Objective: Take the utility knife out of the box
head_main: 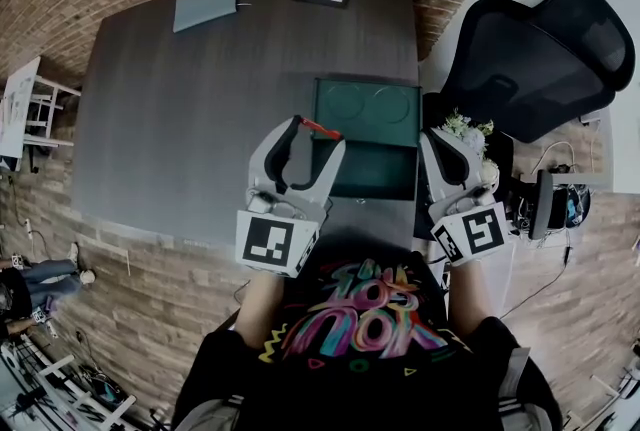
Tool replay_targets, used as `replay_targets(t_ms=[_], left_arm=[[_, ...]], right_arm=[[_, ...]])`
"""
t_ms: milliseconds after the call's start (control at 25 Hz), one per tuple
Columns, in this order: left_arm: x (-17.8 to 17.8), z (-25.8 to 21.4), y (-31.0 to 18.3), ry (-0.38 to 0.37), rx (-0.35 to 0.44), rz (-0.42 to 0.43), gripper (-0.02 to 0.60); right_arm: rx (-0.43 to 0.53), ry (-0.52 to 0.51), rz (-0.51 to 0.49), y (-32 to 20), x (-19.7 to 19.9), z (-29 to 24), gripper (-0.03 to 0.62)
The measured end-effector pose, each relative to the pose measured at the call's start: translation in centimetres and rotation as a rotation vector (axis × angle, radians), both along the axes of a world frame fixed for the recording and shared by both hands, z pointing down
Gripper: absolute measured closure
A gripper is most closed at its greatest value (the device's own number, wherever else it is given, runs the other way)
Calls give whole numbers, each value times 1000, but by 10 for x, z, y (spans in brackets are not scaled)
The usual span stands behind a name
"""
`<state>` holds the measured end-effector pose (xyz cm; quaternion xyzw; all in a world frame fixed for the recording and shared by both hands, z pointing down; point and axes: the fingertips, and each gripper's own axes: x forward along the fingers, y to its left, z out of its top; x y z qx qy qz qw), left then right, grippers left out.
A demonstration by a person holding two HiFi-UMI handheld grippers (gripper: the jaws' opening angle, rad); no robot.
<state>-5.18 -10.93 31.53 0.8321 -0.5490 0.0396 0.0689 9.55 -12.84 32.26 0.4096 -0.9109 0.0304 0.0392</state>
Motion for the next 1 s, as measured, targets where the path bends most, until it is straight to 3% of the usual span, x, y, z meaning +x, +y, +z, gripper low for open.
replay_targets(t_ms=[1000], left_arm=[[4, 14, -4, -5, -42, 43, 318]], right_arm=[[-33, -8, 11, -1, -3, 9, 595]])
